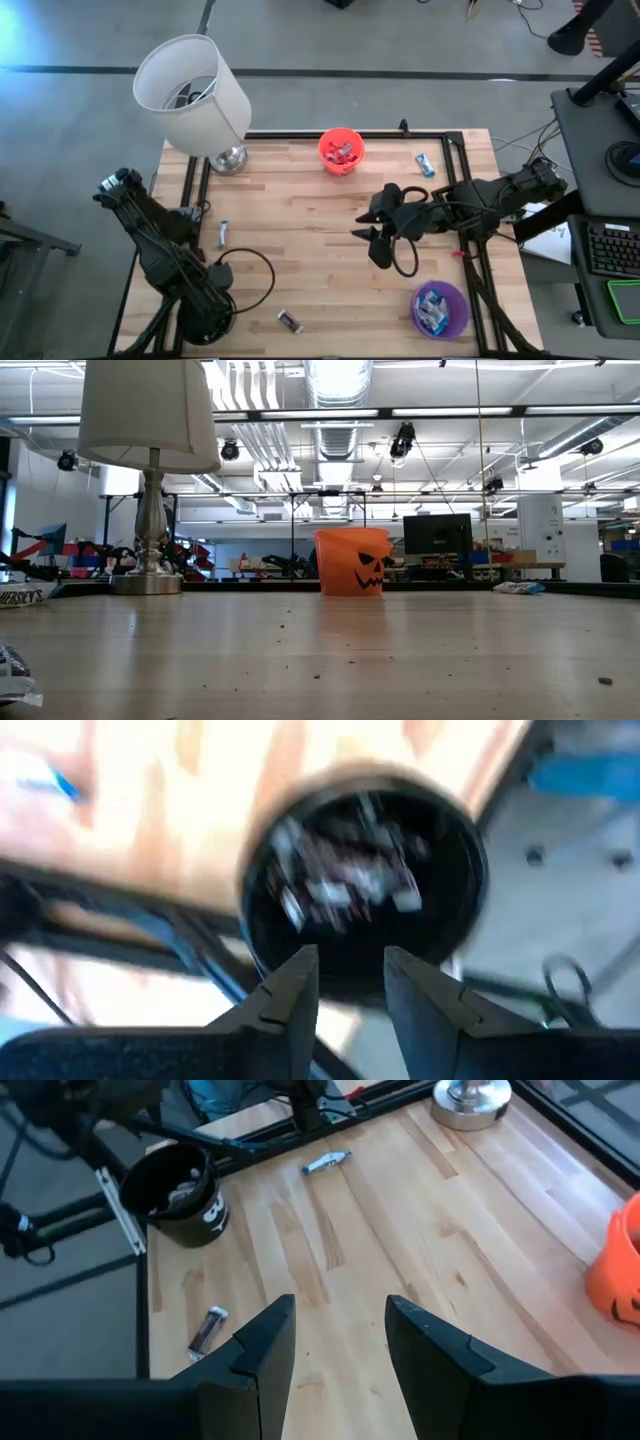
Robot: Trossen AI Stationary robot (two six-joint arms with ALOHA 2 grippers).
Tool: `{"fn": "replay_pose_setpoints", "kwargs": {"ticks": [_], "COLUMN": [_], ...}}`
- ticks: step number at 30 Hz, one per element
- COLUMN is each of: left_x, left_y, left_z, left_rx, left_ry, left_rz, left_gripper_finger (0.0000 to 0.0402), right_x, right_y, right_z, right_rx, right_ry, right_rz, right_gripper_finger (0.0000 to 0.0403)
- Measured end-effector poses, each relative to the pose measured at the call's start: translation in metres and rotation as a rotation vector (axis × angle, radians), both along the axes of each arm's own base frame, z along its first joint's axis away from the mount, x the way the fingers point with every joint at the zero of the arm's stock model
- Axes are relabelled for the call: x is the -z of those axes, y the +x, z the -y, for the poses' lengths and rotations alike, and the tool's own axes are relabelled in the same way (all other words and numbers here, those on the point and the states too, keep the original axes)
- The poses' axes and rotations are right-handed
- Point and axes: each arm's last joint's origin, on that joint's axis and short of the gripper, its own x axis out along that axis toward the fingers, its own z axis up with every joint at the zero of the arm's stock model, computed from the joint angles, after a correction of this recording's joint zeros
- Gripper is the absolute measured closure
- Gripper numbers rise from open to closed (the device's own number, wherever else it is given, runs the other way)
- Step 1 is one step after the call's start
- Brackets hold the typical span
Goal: Organize candy in baskets
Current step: Put the white chocolate into the purple bucket
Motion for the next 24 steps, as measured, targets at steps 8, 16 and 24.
{"fn": "replay_pose_setpoints", "kwargs": {"ticks": [8, 16, 24], "left_x": [-0.001, 0.003, 0.055], "left_y": [0.011, 0.016, 0.005], "left_z": [-0.011, -0.019, -0.050], "left_rx": [-0.088, -0.194, -0.492], "left_ry": [0.298, 0.493, 0.614], "left_rz": [0.323, 0.510, 0.298], "left_gripper_finger": [0.0308, 0.0311, 0.0311], "right_x": [0.034, 0.067, 0.081], "right_y": [0.030, 0.059, 0.067], "right_z": [-0.007, -0.017, -0.021], "right_rx": [0.020, 0.012, -0.024], "right_ry": [-0.010, -0.056, -0.040], "right_rz": [-0.098, -0.197, -0.246], "right_gripper_finger": [0.0255, 0.0255, 0.0255]}}
